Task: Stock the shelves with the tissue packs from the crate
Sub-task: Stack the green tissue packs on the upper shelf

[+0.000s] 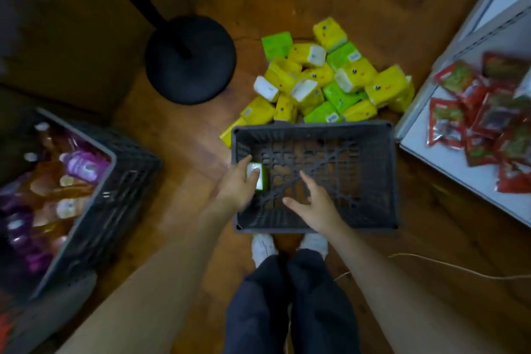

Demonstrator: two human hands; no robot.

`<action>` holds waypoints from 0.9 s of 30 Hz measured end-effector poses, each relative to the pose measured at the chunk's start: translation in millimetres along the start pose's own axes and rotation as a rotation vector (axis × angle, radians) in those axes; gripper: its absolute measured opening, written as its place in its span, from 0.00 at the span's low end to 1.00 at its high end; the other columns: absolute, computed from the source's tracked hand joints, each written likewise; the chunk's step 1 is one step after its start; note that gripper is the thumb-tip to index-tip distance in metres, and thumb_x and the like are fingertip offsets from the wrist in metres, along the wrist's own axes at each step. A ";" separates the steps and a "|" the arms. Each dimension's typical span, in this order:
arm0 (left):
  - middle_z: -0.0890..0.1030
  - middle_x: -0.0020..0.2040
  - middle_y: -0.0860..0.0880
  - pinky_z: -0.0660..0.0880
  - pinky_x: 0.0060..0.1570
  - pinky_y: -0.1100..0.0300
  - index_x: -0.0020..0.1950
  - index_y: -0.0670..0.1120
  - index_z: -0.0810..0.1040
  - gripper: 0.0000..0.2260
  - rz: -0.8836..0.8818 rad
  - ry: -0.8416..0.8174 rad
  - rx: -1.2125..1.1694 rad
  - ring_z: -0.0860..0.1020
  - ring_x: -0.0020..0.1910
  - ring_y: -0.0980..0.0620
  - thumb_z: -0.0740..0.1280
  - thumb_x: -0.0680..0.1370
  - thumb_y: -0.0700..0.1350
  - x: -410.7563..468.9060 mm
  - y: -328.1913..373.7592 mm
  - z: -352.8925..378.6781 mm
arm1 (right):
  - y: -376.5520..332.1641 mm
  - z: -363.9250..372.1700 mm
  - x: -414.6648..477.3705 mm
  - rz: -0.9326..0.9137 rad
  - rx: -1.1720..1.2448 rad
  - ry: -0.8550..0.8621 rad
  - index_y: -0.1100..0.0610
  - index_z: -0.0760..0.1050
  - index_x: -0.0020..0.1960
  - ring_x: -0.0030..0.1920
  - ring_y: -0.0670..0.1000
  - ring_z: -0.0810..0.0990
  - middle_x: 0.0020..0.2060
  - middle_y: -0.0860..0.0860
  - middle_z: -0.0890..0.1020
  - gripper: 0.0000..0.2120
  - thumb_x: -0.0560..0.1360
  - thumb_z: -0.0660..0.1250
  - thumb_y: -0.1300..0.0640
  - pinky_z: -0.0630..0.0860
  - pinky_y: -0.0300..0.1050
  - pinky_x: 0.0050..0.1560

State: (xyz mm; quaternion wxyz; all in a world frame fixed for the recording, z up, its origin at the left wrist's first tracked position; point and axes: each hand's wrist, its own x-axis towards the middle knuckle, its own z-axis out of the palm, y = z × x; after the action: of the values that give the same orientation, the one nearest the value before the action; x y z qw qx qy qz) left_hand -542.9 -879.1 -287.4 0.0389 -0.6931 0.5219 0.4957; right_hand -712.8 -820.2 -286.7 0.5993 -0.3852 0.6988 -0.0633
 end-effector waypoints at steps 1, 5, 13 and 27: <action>0.64 0.74 0.43 0.64 0.69 0.47 0.76 0.45 0.58 0.24 -0.011 -0.008 0.039 0.64 0.72 0.44 0.56 0.81 0.51 21.0 -15.3 13.0 | 11.4 10.2 20.1 0.011 0.022 -0.004 0.46 0.50 0.75 0.73 0.54 0.58 0.75 0.50 0.57 0.38 0.73 0.67 0.44 0.63 0.56 0.70; 0.55 0.77 0.44 0.60 0.71 0.51 0.77 0.48 0.50 0.27 -0.084 -0.092 0.129 0.59 0.74 0.44 0.56 0.81 0.50 90.2 -56.5 56.2 | 51.9 48.9 95.7 0.086 0.162 -0.025 0.48 0.51 0.76 0.73 0.53 0.58 0.75 0.48 0.57 0.36 0.75 0.66 0.46 0.62 0.51 0.70; 0.41 0.78 0.45 0.49 0.73 0.49 0.77 0.51 0.45 0.27 -0.088 -0.140 0.194 0.43 0.76 0.42 0.55 0.82 0.47 184.3 -99.1 134.8 | 110.0 107.6 214.6 0.313 0.446 -0.065 0.47 0.47 0.76 0.73 0.55 0.58 0.75 0.50 0.55 0.34 0.77 0.62 0.46 0.62 0.53 0.70; 0.51 0.76 0.44 0.52 0.71 0.50 0.75 0.44 0.56 0.22 -0.197 -0.042 0.273 0.48 0.74 0.39 0.51 0.82 0.49 210.5 -104.7 147.4 | 90.2 120.4 250.4 0.624 0.904 -0.298 0.54 0.62 0.71 0.65 0.59 0.71 0.67 0.57 0.70 0.30 0.78 0.48 0.36 0.65 0.58 0.68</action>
State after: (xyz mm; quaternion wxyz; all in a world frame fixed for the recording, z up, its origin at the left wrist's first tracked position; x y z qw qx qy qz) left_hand -566.1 -891.7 -563.6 0.1917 -0.7188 0.5129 0.4284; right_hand -644.0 -866.4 -566.9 0.7870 0.1295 0.5910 -0.1208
